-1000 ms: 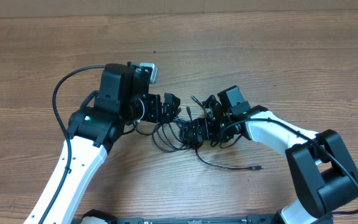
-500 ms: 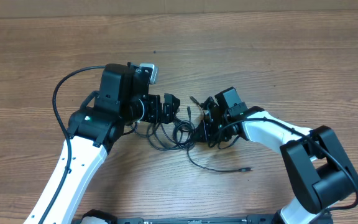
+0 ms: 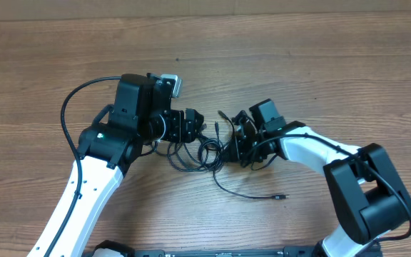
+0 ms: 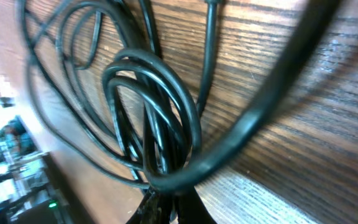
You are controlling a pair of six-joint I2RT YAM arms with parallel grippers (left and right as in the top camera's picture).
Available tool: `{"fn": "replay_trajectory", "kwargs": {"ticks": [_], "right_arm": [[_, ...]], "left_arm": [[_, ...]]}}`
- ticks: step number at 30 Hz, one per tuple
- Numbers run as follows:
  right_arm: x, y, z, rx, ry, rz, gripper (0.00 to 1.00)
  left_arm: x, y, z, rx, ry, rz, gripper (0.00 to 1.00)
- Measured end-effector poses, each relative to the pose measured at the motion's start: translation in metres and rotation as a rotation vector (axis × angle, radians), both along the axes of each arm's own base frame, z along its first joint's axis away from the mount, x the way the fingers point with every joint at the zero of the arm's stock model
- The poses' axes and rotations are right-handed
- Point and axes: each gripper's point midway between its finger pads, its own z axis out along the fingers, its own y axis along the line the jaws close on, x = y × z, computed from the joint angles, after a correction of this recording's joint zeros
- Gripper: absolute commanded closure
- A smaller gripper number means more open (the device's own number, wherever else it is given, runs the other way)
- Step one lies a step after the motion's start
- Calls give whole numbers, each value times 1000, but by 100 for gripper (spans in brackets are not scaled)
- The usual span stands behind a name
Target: Untangle cables
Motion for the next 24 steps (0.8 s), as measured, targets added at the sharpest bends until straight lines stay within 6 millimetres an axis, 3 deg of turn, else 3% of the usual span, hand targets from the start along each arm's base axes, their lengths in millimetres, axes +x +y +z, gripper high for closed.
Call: {"fn": "replay_trajectory", "kwargs": {"ticks": [4,8,11,16,21,24], "right_arm": [[15,-6,25,94,-30,-28,96],[29,-8,75,211,-150,-27,96],[29,-4,114,280,-241,2,96],[21,-2,155,342,-342,33,96],[17,-2,181,378,-421,51,96],[15,-2,192,394,-458,60,96]], "left_arm": [[-4,-10,5,-30,-22,-82,46],[-6,-20,13,-72,-48,-137,55],[-6,-25,18,-99,-63,-162,57],[-9,-30,22,-128,-65,-188,51],[-10,-31,23,-138,-61,-193,48],[-10,-32,23,-145,-53,-188,40]]}}
